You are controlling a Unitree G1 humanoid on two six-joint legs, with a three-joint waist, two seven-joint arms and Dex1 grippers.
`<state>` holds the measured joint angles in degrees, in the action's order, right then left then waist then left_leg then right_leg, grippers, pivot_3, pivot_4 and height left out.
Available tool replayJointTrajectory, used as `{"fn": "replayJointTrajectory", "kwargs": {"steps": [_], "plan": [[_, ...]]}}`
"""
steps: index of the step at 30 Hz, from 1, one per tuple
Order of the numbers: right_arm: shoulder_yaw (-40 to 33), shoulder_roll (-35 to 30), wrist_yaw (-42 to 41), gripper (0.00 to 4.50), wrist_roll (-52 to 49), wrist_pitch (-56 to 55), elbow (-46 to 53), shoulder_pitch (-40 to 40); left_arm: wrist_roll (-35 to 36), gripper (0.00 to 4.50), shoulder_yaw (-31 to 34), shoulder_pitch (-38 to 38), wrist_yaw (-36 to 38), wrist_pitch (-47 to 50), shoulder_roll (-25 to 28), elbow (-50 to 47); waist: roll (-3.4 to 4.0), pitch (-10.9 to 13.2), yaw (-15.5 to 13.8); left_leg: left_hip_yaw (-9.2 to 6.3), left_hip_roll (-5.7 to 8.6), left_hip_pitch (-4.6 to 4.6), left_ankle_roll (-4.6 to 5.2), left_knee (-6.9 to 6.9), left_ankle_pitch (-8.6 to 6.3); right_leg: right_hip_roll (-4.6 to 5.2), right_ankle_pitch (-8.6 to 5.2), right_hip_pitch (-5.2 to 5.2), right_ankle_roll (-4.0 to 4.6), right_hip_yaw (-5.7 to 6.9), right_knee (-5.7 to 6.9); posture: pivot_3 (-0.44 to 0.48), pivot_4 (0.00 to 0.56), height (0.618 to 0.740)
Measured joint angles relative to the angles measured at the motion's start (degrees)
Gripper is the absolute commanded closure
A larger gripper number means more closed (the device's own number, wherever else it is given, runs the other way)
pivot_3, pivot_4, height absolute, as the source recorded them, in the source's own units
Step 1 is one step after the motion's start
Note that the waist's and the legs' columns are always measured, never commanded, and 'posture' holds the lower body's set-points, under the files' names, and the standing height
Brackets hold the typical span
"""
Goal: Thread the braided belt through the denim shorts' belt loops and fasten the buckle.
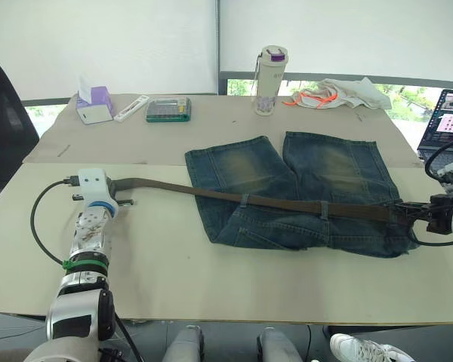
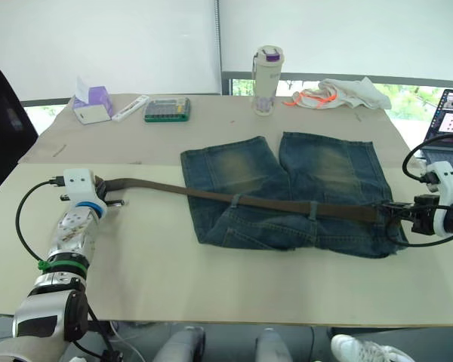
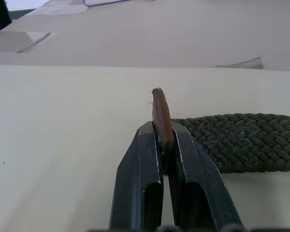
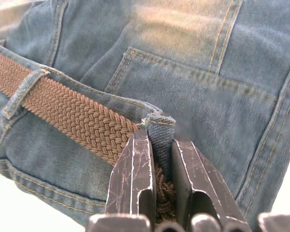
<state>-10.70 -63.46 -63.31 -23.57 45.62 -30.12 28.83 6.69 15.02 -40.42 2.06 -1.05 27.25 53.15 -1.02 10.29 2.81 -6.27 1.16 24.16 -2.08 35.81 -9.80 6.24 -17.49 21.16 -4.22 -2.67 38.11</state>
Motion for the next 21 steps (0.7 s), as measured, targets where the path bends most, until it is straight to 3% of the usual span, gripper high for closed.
{"fn": "replayJointTrajectory", "kwargs": {"steps": [6, 10, 17, 21], "plan": [[-7.13, 4.28, 4.95, 4.41, -4.95, 5.28, 5.18, -3.17, -2.09, 4.50, -0.26, -0.88, -6.25, 0.06, 2.79, 4.12, 0.01, -0.01, 1.14, 0.00, -0.01, -0.09, 0.00, -0.01, 0.00, -0.01, 0.00, 0.00, 0.00, -0.01, 0.14, 0.000, 0.150, 0.740], [-11.68, 6.44, 7.88, 4.41, -8.74, 9.31, 9.51, -5.58, -1.92, 4.50, -0.17, -1.80, -5.74, -0.09, 2.86, 5.34, 0.02, -0.01, 1.02, 0.00, 0.00, -0.07, 0.00, 0.00, 0.00, -0.01, 0.00, 0.00, -0.01, -0.02, 0.15, 0.000, 0.150, 0.740], [-16.52, 10.29, 12.52, 4.41, -11.44, 9.86, 18.00, -11.32, -0.58, 2.04, -2.32, -2.13, 9.09, 3.61, 2.79, 2.90, 0.18, -0.11, -0.38, 0.00, 0.04, -0.05, 0.00, 0.02, 0.00, 0.01, 0.00, -0.07, -0.01, -0.01, 0.06, 0.000, 0.150, 0.740], [-17.06, 11.47, 13.52, 4.41, -12.75, 9.91, 23.12, -13.50, -2.55, 0.75, -5.02, -2.85, 11.47, 5.00, 2.77, 1.25, 0.23, -0.14, -0.89, 0.00, 0.04, -0.06, 0.00, 0.02, 0.00, 0.01, -0.01, -0.08, -0.02, -0.01, 0.05, 0.000, 0.150, 0.740]]}}
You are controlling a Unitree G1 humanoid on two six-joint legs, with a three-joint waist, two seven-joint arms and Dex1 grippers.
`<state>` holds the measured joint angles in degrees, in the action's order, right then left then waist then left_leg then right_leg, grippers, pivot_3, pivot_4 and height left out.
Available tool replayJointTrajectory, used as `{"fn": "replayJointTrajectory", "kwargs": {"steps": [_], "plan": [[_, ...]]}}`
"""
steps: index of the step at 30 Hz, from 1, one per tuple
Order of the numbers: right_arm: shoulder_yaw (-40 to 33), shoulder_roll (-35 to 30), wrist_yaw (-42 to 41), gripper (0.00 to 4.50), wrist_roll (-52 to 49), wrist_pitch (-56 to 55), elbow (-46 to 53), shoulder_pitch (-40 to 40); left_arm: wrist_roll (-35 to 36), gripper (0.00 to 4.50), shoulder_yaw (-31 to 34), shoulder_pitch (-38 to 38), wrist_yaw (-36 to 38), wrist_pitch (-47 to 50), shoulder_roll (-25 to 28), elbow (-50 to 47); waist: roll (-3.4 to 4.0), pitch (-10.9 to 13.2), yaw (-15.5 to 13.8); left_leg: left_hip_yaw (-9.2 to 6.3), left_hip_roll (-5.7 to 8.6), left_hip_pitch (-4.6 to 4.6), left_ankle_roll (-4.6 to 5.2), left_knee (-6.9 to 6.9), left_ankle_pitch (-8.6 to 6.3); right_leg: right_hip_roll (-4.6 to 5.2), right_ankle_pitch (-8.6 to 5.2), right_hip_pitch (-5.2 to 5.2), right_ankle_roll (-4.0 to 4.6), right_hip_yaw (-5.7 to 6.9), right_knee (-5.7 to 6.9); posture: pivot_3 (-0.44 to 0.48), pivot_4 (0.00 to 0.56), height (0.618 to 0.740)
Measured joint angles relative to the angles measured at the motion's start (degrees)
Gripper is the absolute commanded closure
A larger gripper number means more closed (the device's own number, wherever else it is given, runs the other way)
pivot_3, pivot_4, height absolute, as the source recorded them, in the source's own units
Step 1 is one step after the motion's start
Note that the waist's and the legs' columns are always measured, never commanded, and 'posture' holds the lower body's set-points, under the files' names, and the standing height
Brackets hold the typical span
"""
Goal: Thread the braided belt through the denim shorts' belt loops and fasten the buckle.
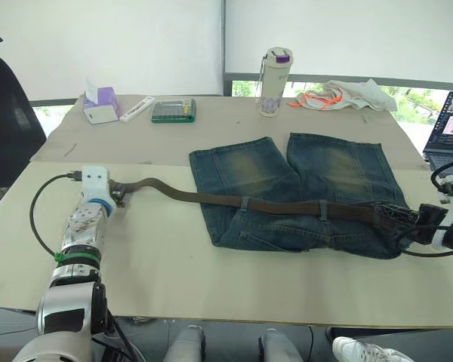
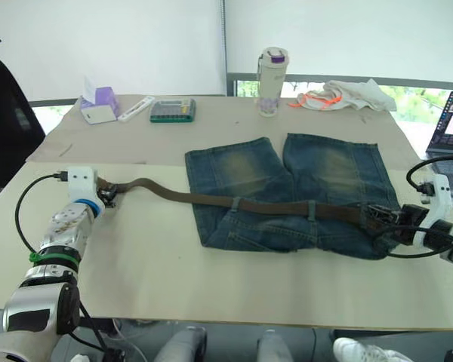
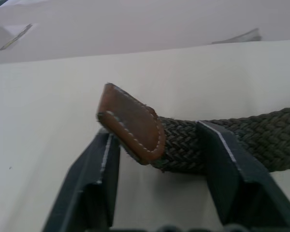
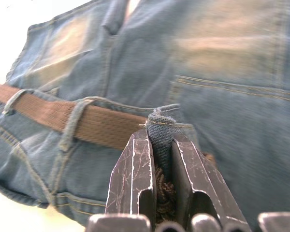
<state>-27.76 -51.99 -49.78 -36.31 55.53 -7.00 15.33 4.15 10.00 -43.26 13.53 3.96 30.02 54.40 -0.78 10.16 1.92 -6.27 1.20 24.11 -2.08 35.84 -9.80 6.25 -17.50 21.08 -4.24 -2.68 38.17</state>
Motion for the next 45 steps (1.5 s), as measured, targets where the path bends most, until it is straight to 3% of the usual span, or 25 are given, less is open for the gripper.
{"fn": "replayJointTrajectory", "kwargs": {"steps": [2, 9, 13, 16, 19, 22, 29, 45], "plan": [[-0.21, 0.00, 0.40, 4.41, -0.33, 0.00, 1.26, -0.65, -1.52, 0.04, -1.17, -1.15, -0.31, -0.27, 0.02, 0.16, -0.02, 0.01, 0.00, 0.00, 0.00, 0.01, 0.00, 0.01, 0.00, 0.00, 0.00, 0.00, 0.00, 0.01, -0.02, 0.000, 0.150, 0.740], [-1.04, 0.70, 2.11, 4.41, -1.04, -0.02, 3.30, -2.00, -4.70, 0.00, -2.74, -11.46, -5.13, -9.71, -1.84, 0.37, -0.43, 0.25, 0.03, -0.05, 0.00, 0.26, 0.00, 0.05, 0.00, 0.00, 0.03, 0.16, -0.03, 0.08, -0.09, 0.000, 0.150, 0.740], [-1.35, 0.96, 2.60, 4.41, -1.19, -0.02, 4.22, -2.42, -2.71, 0.00, -2.29, -16.11, -2.24, -13.77, -6.20, -1.15, -0.42, 0.25, 0.13, -0.03, 0.07, 0.23, 0.00, 0.04, 0.00, 0.08, 0.03, 0.13, -0.06, 0.08, -0.09, 0.000, 0.150, 0.740], [-2.03, 1.10, 3.01, 4.41, -1.58, -0.02, 4.46, -2.57, -0.26, 0.00, -4.87, -15.74, 7.92, -13.80, -12.47, -2.46, -0.43, 0.25, 0.18, -0.03, 0.07, 0.26, -0.02, 0.06, 0.01, 0.08, 0.03, 0.13, -0.05, 0.08, -0.08, 0.000, 0.150, 0.740], [-2.05, 2.03, 3.86, 4.41, -1.86, -0.02, 4.88, -2.56, 2.96, 0.00, -9.88, -13.33, 23.33, -10.14, -18.87, -6.29, -0.43, 0.25, 0.38, -0.02, 0.08, 0.29, -0.02, 0.06, 0.02, 0.08, 0.03, 0.13, -0.05, 0.08, -0.11, 0.000, 0.150, 0.740], [-2.04, 2.45, 4.15, 4.41, -2.23, -0.05, 5.10, -2.53, 3.51, 0.00, -14.21, -11.57, 33.34, -7.40, -22.27, -6.07, -0.44, 0.26, 1.13, -0.02, 0.03, 0.23, -0.01, 0.03, 0.02, 0.02, 0.03, 0.15, -0.05, 0.07, -0.05, 0.000, 0.150, 0.740], [-2.25, 2.80, 4.95, 4.41, -2.55, -0.07, 6.09, -3.06, 1.95, 0.00, -16.43, -13.40, 41.05, -6.84, -23.47, 1.49, -0.44, 0.26, 1.45, -0.03, 0.00, 0.23, 0.00, 0.08, 0.03, -0.01, 0.02, 0.12, -0.07, 0.07, -0.04, 0.000, 0.150, 0.740], [-4.53, 4.94, 7.62, 4.41, -3.50, -0.10, 10.00, -6.47, -3.56, 0.00, -18.32, -16.86, 48.46, -3.01, -17.61, 10.60, -0.43, 0.25, 0.69, -0.03, 0.00, 0.19, 0.00, 0.06, 0.02, -0.01, 0.02, 0.10, -0.08, 0.07, -0.04, 0.000, 0.150, 0.740]]}}
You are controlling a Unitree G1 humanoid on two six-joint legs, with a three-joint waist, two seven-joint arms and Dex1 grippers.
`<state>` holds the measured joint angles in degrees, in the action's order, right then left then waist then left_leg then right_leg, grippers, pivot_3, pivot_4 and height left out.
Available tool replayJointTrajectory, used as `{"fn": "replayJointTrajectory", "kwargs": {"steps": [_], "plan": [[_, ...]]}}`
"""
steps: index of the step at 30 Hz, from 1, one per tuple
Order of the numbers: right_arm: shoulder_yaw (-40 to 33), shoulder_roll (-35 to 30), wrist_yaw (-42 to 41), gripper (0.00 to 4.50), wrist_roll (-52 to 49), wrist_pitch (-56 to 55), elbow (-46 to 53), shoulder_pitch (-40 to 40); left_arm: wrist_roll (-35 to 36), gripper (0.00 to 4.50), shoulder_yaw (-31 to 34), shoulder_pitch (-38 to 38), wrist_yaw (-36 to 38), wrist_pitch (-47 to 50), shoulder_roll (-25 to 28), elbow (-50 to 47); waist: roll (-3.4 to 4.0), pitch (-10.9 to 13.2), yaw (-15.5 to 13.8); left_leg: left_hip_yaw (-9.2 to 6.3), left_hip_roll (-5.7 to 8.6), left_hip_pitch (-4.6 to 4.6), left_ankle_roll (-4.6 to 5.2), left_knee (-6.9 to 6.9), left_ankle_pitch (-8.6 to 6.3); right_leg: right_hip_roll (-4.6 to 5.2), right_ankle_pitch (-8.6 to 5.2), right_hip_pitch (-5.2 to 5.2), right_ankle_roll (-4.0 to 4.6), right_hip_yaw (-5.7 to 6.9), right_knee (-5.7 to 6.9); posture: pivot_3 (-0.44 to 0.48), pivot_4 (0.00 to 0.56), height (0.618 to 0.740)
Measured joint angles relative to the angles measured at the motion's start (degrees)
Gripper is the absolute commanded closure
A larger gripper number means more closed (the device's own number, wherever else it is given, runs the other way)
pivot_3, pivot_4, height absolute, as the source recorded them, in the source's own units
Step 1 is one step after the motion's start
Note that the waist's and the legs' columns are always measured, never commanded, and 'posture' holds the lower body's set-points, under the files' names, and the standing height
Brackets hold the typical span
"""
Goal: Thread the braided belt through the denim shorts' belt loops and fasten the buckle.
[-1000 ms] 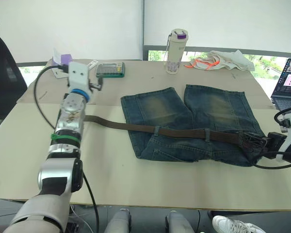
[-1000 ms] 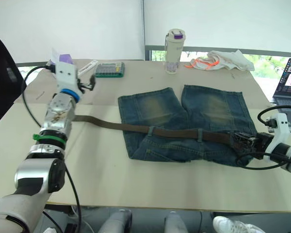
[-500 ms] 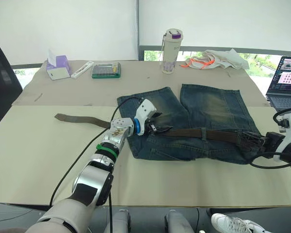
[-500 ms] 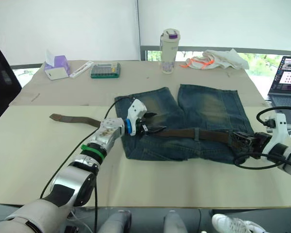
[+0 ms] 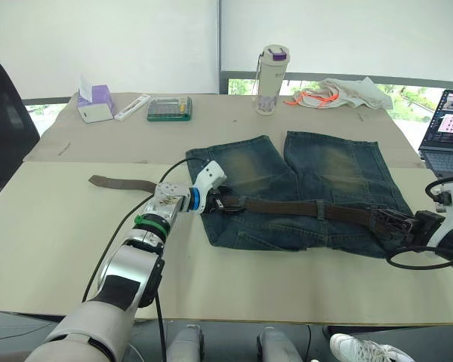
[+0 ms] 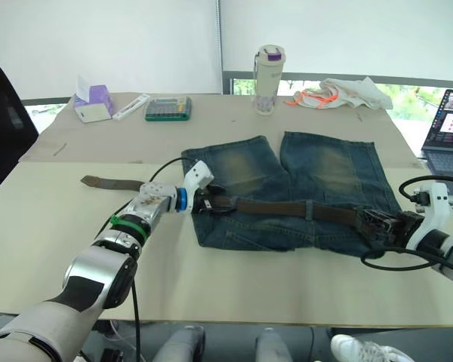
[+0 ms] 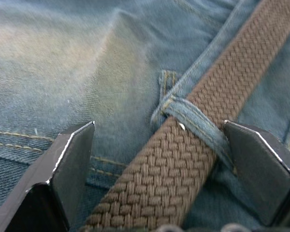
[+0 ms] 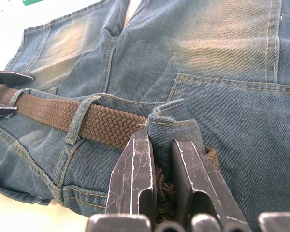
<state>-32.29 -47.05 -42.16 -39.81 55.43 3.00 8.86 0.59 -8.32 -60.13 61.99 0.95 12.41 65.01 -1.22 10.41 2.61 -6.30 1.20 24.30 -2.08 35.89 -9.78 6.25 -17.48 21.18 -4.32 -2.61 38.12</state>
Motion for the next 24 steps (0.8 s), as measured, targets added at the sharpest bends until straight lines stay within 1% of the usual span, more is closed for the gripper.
{"fn": "replayJointTrajectory", "kwargs": {"steps": [3, 7, 14, 15, 18, 20, 24], "plan": [[0.00, 0.00, 0.15, 4.41, 0.00, -0.01, 0.00, 0.01, -0.42, 0.84, 0.08, -0.01, -0.09, 0.29, -0.76, 0.03, 0.01, -0.01, -0.08, 0.00, 0.00, -0.01, 0.00, 0.01, 0.00, 0.00, 0.00, -0.02, 0.00, 0.00, 0.00, 0.000, 0.150, 0.740], [0.00, 0.00, 0.31, 4.41, 0.00, -0.01, 0.00, 0.02, -0.51, 2.16, 0.42, -0.01, 0.27, 0.40, -1.69, 0.08, 0.01, -0.01, -0.09, 0.00, 0.00, -0.03, 0.00, 0.01, 0.00, 0.00, 0.00, -0.04, 0.00, 0.00, 0.01, 0.000, 0.150, 0.740], [-0.04, 0.43, 0.93, 4.41, -0.48, -0.02, 0.79, -0.20, -0.24, 4.39, 2.11, 0.03, 0.13, -0.58, -1.67, 0.12, 0.01, -0.01, -0.05, 0.00, 0.00, -0.07, 0.00, 0.02, 0.00, 0.00, 0.00, -0.07, -0.01, 0.00, 0.03, 0.000, 0.150, 0.740], [-0.04, 0.60, 1.06, 4.41, -0.76, -0.03, 1.00, -0.28, -0.26, 4.50, 2.26, 0.06, -0.39, -1.51, -1.70, 0.40, 0.01, -0.01, -0.07, 0.00, 0.00, -0.06, 0.00, 0.02, 0.00, 0.00, 0.00, -0.06, -0.01, 0.00, 0.02, 0.000, 0.150, 0.740], [0.06, 1.73, 1.37, 4.41, -0.74, -1.23, 1.04, -0.20, -0.62, 4.50, 2.78, -0.18, -4.20, -4.76, -1.98, 2.05, 0.00, 0.00, -0.03, -0.01, -0.01, -0.07, 0.00, 0.03, 0.00, 0.00, 0.01, -0.07, -0.01, 0.00, 0.03, 0.000, 0.150, 0.740], [0.87, 3.19, 2.24, 4.41, 0.24, -3.16, 0.83, 1.05, -1.26, 4.50, 3.08, -1.16, -8.35, -6.40, -2.26, 3.77, 0.00, 0.00, 0.12, -0.01, -0.01, -0.07, 0.00, 0.05, 0.00, 0.00, 0.03, -0.05, -0.05, -0.01, 0.05, 0.000, 0.150, 0.740], [7.39, 6.47, 4.79, 4.41, 7.24, -13.87, -4.80, 9.17, -3.42, 4.50, 4.01, -5.88, -22.51, -9.87, -3.34, 8.47, -0.06, 0.03, 0.58, 0.00, 0.00, -0.03, 0.00, 0.12, 0.01, 0.00, 0.10, -0.01, -0.21, -0.03, 0.03, 0.000, 0.150, 0.740]]}}
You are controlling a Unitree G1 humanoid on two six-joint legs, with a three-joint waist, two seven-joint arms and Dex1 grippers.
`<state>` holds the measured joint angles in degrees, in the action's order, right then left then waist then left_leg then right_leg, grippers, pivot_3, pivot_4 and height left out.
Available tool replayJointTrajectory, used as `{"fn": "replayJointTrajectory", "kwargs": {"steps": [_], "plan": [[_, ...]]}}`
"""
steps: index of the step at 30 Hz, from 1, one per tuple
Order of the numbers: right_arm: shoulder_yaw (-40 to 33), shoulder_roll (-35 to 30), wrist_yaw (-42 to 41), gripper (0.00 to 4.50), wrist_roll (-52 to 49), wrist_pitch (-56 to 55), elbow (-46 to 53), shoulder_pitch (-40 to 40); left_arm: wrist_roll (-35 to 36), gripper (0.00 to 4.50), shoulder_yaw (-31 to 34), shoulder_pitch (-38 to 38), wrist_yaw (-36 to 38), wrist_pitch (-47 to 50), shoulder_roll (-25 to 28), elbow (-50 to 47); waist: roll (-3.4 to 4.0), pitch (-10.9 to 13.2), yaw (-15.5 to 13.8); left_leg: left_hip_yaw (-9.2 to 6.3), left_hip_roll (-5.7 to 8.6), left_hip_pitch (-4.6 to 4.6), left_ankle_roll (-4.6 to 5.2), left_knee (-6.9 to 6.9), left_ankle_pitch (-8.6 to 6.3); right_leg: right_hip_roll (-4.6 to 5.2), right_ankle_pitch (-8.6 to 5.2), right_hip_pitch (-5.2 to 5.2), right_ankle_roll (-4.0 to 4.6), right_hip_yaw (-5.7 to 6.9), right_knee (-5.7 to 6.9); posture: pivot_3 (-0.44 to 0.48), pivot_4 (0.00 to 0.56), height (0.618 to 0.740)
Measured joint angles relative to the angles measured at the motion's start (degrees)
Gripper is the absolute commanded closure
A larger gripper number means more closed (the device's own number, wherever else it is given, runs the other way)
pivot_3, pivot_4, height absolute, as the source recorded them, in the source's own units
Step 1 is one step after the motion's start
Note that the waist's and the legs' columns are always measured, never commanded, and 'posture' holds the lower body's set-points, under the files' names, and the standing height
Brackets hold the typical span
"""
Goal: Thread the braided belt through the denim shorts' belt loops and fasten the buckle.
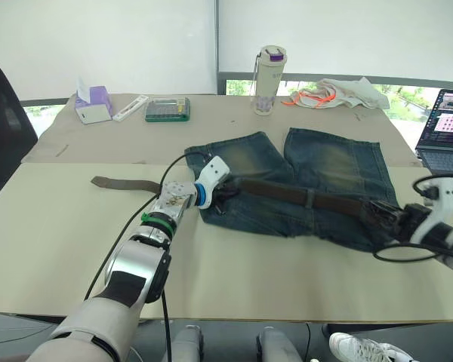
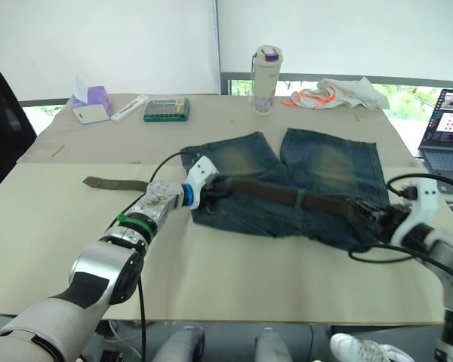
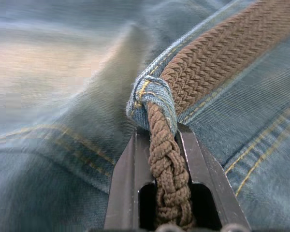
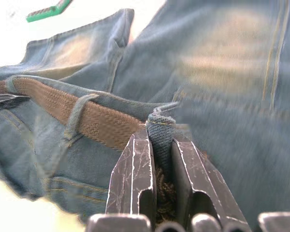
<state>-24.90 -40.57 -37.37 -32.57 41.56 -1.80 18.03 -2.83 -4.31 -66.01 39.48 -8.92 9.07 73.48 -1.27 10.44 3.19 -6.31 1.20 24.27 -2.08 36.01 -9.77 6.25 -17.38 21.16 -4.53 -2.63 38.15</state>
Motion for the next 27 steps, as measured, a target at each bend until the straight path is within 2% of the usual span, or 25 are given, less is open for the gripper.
{"fn": "replayJointTrajectory", "kwargs": {"steps": [3, 6, 11, 14, 18, 20, 24, 27], "plan": [[3.89, 1.81, 0.83, 4.41, 5.19, -9.40, -5.19, 4.82, -0.10, 4.50, 2.06, -4.39, -6.39, -2.81, -0.38, 1.43, 0.00, 0.01, -0.27, 0.00, 0.02, 0.12, -0.01, -0.07, 0.01, 0.01, -0.02, 0.13, -0.05, 0.00, -0.04, 0.000, 0.150, 0.740], [4.55, 1.86, -0.52, 4.41, 7.74, -17.39, -6.88, 6.10, 0.60, 4.50, 4.15, -6.07, -5.80, -7.12, 0.08, 1.48, 0.01, 0.00, -0.62, 0.00, 0.07, 0.16, -0.01, -0.14, 0.01, 0.08, -0.10, 0.20, -0.18, 0.02, -0.05, 0.000, 0.150, 0.740], [3.87, 0.72, -5.45, 4.41, 10.94, -32.47, -5.77, 1.09, 3.05, 4.50, 6.78, -4.34, 6.84, -15.21, 2.37, 0.79, 0.02, 0.00, -0.80, 0.00, 0.11, 0.33, -0.03, -0.15, 0.02, 0.13, -0.13, 0.32, -0.23, 0.07, -0.09, 0.000, 0.150, 0.740], [4.56, -0.18, -9.53, 4.41, 16.01, -46.82, -1.04, -8.04, 4.69, 4.50, 6.82, 0.27, 17.27, -21.58, 4.14, -2.47, 0.04, -0.01, -0.73, 0.00, 0.12, 0.32, -0.05, -0.15, 0.03, 0.15, -0.15, 0.33, -0.27, 0.07, -0.06, 0.000, 0.150, 0.740], [6.27, -1.74, -14.68, 4.41, 21.15, -65.29, -1.25, -15.97, 6.34, 4.50, 6.40, 6.18, 27.33, -27.18, 6.12, -6.20, 0.05, 0.01, -0.38, 0.01, 0.13, 0.14, -0.16, -0.11, 0.09, 0.14, -0.06, 0.14, -0.15, 0.04, -0.04, 0.000, 0.150, 0.740], [6.12, -1.64, -14.39, 4.41, 20.30, -65.49, -1.95, -16.73, 5.87, 4.50, 5.40, 7.56, 28.64, -27.62, 7.16, -6.91, 0.03, 0.02, -0.26, 0.01, 0.12, -0.11, -0.18, -0.10, 0.11, 0.13, -0.01, -0.10, -0.06, 0.03, -0.04, 0.000, 0.150, 0.740], [6.73, -1.18, -14.08, 4.41, 17.74, -60.07, -1.88, -16.37, 2.88, 4.50, 4.33, 8.17, 22.16, -26.28, 8.37, -6.40, 0.03, 0.02, -0.20, 0.00, 0.07, -0.18, -0.16, -0.10, 0.12, 0.09, 0.00, -0.17, -0.05, 0.02, -0.04, 0.000, 0.150, 0.740], [7.77, -0.04, -12.27, 4.41, 17.55, -56.76, -1.84, -13.45, 3.41, 4.50, 5.49, 7.56, 19.88, -23.18, 7.32, -5.43, 0.03, 0.01, -0.18, -0.01, 0.08, -0.13, -0.16, -0.11, 0.12, 0.09, 0.00, -0.13, -0.05, 0.03, -0.03, 0.000, 0.150, 0.740]]}}
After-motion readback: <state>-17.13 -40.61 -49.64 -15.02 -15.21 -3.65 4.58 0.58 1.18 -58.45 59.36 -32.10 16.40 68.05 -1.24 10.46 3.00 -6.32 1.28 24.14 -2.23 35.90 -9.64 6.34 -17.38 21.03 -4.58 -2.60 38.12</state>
